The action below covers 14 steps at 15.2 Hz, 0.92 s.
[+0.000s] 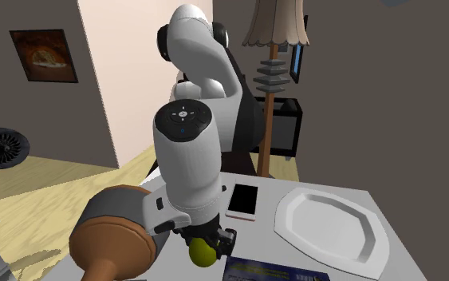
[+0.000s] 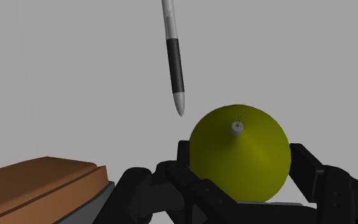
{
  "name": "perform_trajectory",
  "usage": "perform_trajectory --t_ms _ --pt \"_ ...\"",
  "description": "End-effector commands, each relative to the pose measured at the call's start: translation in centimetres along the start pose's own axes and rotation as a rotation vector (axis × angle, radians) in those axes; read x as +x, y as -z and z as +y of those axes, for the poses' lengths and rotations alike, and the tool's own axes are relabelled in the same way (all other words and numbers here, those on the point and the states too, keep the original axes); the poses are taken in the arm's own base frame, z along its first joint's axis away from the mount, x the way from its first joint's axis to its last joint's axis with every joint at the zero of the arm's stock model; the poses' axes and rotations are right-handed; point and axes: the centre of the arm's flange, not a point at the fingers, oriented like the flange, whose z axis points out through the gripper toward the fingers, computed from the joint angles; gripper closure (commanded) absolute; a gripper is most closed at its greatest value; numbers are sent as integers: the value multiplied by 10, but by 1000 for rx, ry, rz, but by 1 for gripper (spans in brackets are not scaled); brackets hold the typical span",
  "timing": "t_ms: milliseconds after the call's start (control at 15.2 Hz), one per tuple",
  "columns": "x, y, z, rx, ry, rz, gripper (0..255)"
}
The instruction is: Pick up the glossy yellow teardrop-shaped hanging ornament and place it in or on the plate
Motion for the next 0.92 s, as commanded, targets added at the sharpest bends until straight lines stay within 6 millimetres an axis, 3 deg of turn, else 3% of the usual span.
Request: perform_trajectory --t_ms 0,198,858 --pt "0 -1 0 -1 0 -1 255" --pt "0 -1 1 -1 0 -1 255" --pt "-12 50 5 -1 0 -1 255"
